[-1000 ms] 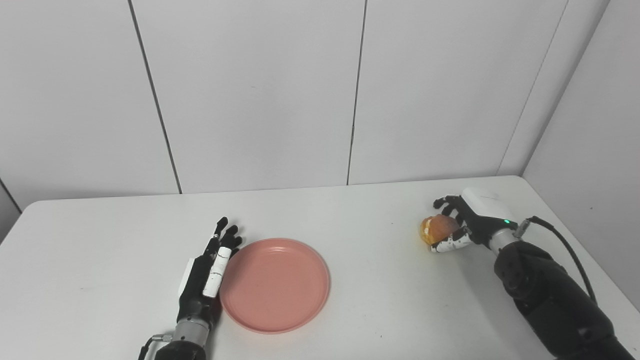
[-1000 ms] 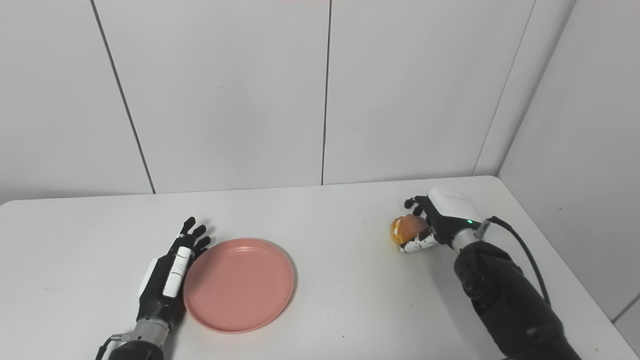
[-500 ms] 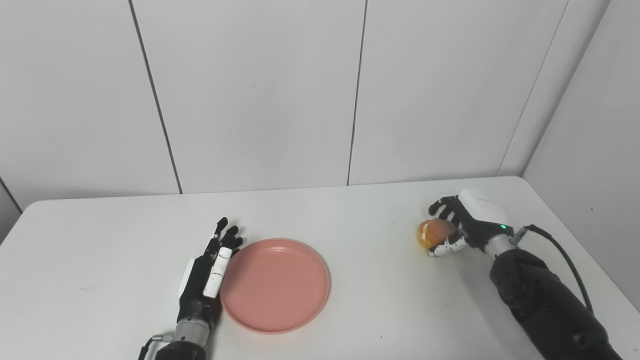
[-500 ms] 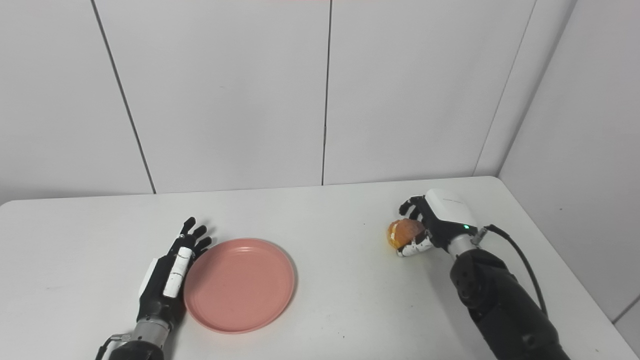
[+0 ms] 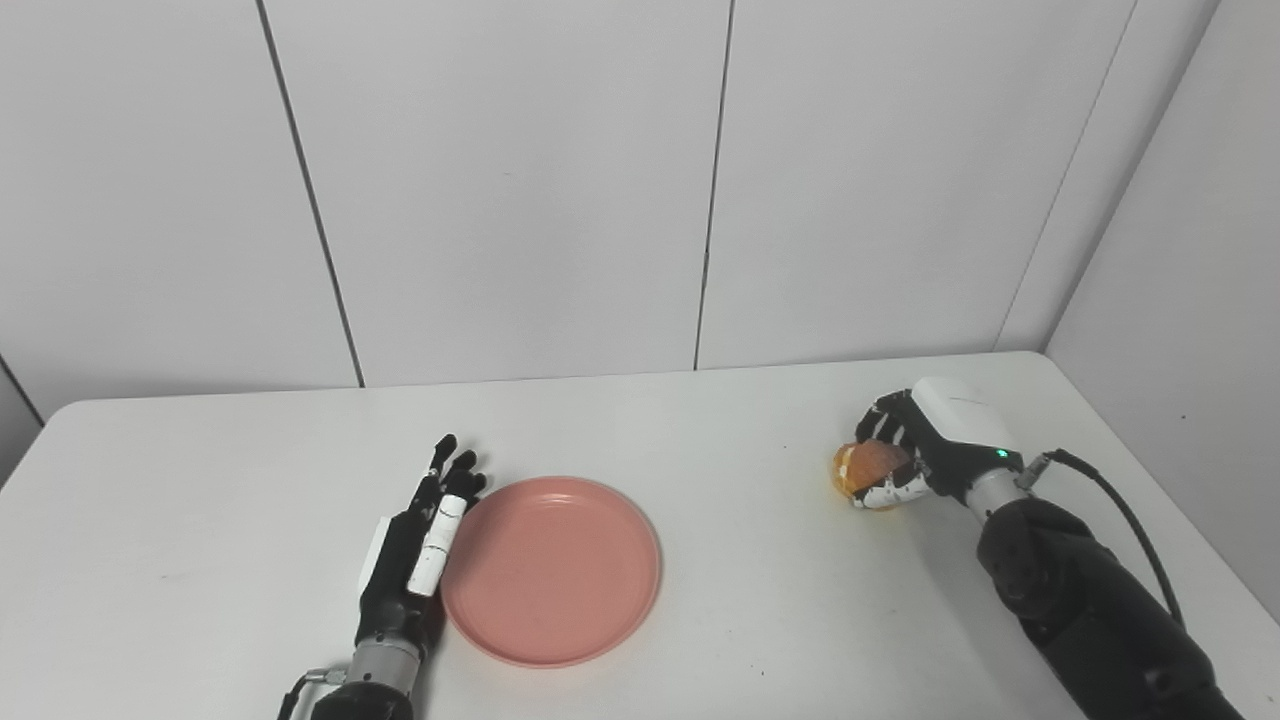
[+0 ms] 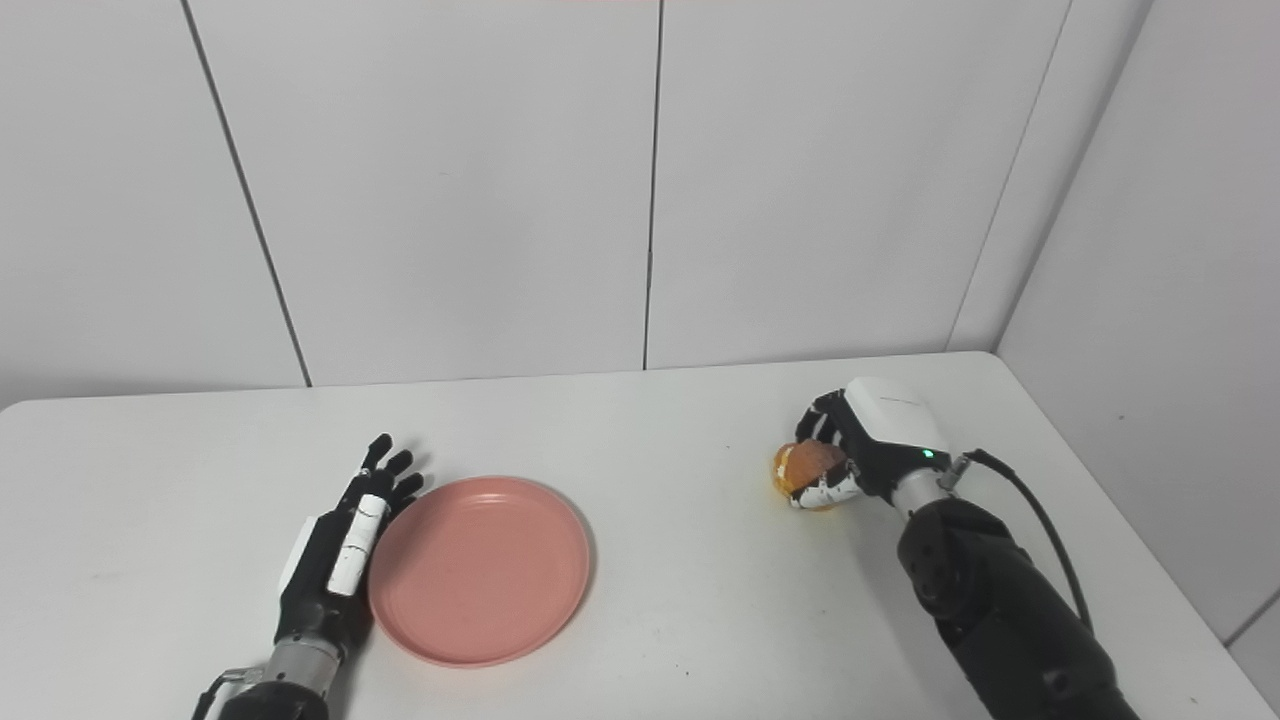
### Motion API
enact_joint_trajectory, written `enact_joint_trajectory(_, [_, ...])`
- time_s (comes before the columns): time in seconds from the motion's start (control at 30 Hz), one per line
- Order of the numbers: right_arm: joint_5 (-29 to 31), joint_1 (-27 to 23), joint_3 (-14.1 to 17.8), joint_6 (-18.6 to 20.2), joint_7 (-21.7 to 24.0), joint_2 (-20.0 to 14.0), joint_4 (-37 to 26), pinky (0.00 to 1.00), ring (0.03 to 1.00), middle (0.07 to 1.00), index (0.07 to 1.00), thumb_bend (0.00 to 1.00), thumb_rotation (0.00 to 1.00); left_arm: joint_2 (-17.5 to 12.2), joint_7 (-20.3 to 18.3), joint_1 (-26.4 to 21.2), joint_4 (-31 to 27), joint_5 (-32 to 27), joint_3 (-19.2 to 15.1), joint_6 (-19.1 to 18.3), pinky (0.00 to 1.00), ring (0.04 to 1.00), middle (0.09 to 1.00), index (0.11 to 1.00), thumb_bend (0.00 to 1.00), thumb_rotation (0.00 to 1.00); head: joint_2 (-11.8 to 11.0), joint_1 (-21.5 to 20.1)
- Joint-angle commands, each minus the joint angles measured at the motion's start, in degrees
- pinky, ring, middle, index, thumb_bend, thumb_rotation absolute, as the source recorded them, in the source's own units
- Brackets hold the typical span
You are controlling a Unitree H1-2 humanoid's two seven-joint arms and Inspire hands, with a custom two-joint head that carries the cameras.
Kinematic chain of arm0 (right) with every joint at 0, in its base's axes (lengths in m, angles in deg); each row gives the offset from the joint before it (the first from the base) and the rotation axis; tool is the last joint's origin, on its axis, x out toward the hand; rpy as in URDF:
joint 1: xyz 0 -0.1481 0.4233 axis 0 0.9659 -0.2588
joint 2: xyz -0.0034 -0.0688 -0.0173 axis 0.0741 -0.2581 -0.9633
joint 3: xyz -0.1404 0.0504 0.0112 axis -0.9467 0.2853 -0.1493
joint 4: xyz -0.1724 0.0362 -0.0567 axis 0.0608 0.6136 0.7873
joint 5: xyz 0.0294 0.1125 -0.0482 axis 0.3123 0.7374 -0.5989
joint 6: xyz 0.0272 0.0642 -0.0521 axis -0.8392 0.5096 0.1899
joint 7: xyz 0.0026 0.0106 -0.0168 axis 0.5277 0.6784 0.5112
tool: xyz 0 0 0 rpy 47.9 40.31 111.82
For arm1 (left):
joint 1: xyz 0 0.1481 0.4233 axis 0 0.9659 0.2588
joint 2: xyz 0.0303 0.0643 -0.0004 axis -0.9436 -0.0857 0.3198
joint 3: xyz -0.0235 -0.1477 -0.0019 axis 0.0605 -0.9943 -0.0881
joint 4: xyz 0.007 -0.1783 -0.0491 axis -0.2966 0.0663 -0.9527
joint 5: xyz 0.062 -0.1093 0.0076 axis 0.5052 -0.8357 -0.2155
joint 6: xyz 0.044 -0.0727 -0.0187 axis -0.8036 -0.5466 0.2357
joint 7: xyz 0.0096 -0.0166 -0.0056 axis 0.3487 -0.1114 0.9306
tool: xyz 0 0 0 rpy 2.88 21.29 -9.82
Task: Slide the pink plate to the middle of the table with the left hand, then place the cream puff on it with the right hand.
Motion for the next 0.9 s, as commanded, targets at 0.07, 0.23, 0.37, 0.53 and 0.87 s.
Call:
enact_joint_trajectory(0.07, [0.3,-2.3,1.2,-1.9,0.0,-1.9,-3.5,0.36,0.433,0.477,0.489,0.53,0.0,0.5,-0.5,-0.6,-0.6,0.0,0.3,0.5,0.95,0.911,0.949,0.962,0.8,0.84,0.0,0.1])
enact_joint_trajectory(0.23, [-0.6,-3.3,1.0,-2.0,1.1,-2.4,-7.7,0.39,0.452,0.49,0.485,0.53,0.0,0.5,-0.5,-0.4,-0.9,0.3,0.6,0.2,0.95,0.91,0.947,0.96,0.82,0.84,0.2,0.5])
enact_joint_trajectory(0.37, [-0.7,-4.3,1.0,-1.2,3.5,-2.3,-12.4,0.41,0.469,0.492,0.484,0.53,0.0,0.7,-0.2,-0.1,-1.3,0.7,0.8,0.1,0.92,0.904,0.942,0.956,0.83,0.84,0.4,1.5])
enact_joint_trajectory(0.53, [-0.3,-6.0,1.4,-1.8,6.0,-1.6,-17.3,0.39,0.439,0.478,0.492,0.53,0.0,1.5,0.8,0.4,-3.0,2.0,1.4,-1.1,0.91,0.894,0.941,0.954,0.83,0.85,1.0,4.6])
enact_joint_trajectory(0.87, [2.2,-7.2,1.6,-1.8,10.1,0.2,-23.5,0.39,0.441,0.478,0.492,0.53,0.0,4.1,3.6,1.2,-3.6,4.7,2.5,-0.7,0.83,0.857,0.915,0.922,0.8,0.85,1.5,12.0])
